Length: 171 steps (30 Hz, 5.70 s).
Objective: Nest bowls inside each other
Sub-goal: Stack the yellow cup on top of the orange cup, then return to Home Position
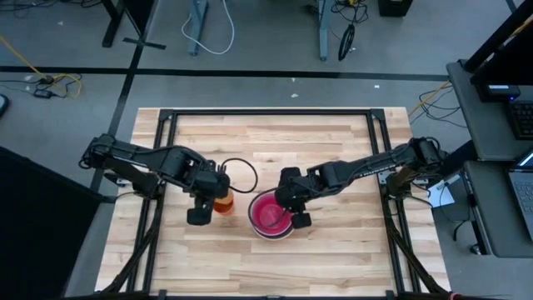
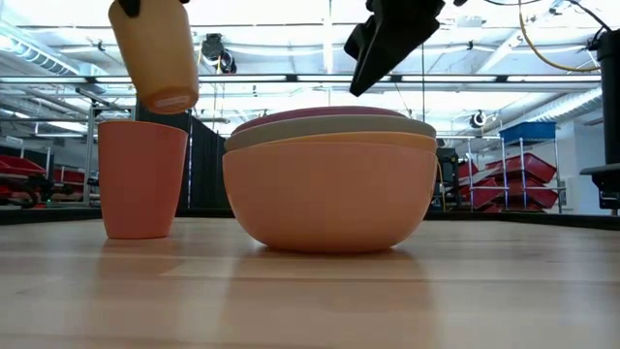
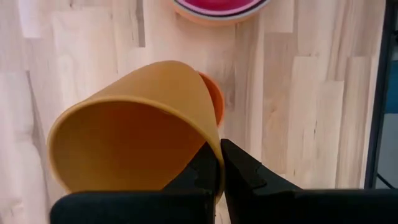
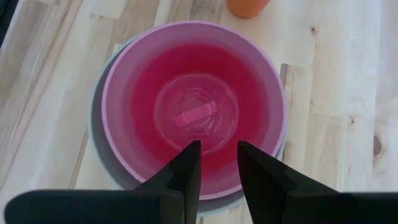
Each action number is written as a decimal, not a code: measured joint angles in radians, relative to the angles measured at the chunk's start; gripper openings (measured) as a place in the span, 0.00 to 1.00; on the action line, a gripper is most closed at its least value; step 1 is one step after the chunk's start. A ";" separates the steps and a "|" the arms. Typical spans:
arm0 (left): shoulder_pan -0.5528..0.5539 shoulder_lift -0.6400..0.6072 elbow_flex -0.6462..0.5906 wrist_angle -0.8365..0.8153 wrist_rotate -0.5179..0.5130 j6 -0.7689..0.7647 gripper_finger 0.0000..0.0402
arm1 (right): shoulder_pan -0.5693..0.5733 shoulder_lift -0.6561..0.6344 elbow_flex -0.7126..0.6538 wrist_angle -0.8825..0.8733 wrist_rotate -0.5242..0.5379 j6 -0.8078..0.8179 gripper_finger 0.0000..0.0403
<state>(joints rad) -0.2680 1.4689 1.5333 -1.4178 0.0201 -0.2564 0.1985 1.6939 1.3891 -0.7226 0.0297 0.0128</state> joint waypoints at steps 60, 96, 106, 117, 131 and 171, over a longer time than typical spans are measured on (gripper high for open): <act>-0.004 0.106 -0.001 -0.145 0.038 -0.125 0.16 | 0.008 -0.002 0.000 -0.016 0.001 0.005 0.22; -0.026 0.105 -0.377 0.165 -0.029 -0.147 0.16 | 0.045 -0.002 0.001 -0.041 -0.004 -0.005 0.22; -0.026 0.105 -0.383 0.240 -0.028 -0.122 0.16 | 0.045 -0.002 0.001 -0.041 -0.004 0.002 0.22; -0.026 0.105 -0.383 0.305 -0.023 -0.082 0.16 | 0.045 -0.002 0.001 -0.042 -0.004 0.005 0.22; -0.026 0.105 -0.383 0.363 -0.023 -0.039 0.16 | 0.045 -0.002 0.001 -0.099 -0.004 0.047 0.22; 0.000 -0.579 -0.382 0.792 -0.226 0.485 0.00 | 0.201 -0.687 -0.116 0.030 0.083 -0.113 0.00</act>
<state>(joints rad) -0.2680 0.8904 1.1515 -0.6257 -0.2060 0.2285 0.3990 1.0070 1.2732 -0.6929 0.1122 -0.0999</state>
